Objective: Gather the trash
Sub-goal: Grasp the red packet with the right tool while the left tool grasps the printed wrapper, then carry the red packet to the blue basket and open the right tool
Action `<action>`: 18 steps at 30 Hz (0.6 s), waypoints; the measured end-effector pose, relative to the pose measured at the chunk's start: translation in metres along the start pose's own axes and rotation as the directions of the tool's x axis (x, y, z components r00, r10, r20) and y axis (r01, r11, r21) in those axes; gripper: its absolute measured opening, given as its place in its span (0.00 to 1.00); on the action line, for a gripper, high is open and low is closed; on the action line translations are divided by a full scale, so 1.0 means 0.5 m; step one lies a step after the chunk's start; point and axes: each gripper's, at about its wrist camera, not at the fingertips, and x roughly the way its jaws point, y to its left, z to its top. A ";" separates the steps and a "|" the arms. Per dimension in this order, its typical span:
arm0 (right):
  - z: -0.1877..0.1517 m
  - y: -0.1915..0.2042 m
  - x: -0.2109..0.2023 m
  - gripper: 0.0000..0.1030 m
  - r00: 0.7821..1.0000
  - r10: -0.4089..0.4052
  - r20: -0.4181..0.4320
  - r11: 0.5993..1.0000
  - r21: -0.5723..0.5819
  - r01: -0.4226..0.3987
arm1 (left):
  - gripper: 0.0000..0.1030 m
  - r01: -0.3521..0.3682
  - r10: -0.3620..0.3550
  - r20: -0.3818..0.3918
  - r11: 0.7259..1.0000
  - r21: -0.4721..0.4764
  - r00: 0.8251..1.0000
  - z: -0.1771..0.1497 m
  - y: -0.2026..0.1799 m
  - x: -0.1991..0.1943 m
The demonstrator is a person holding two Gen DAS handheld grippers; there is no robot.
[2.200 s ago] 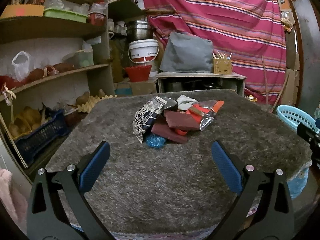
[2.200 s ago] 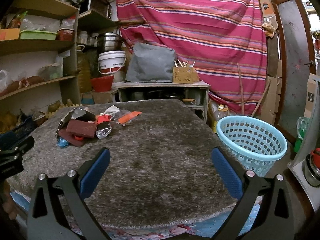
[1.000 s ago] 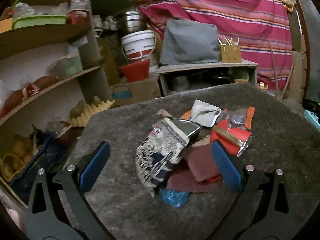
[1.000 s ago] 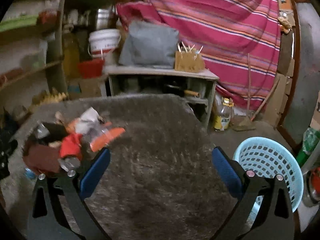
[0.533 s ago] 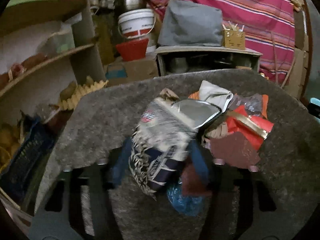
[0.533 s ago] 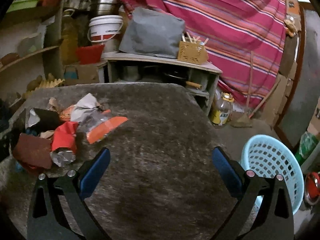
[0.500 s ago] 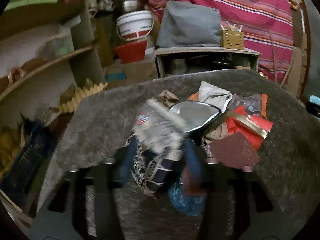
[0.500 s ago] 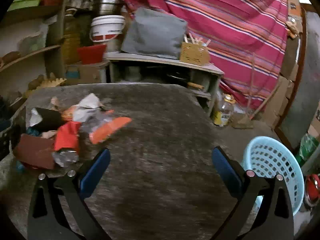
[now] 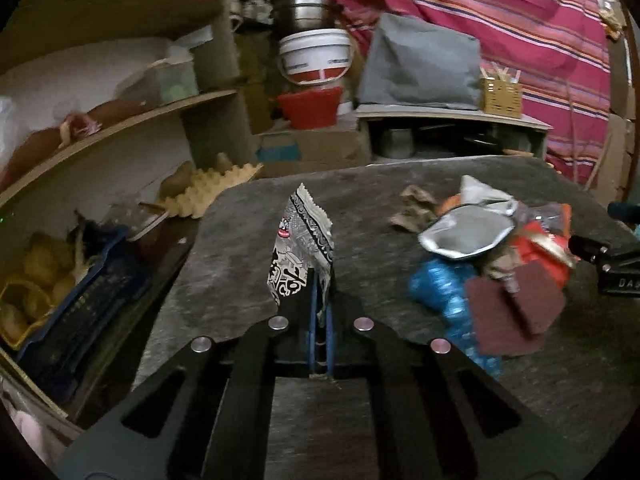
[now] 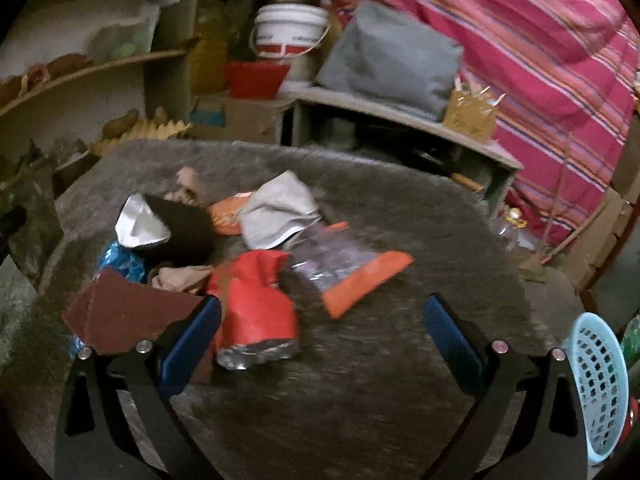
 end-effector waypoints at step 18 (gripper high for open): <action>-0.022 -0.061 -0.075 0.21 0.981 0.190 0.033 0.982 0.014 -0.191 | 0.02 0.006 -0.007 0.034 1.000 0.028 0.999 0.025 -0.034 -0.044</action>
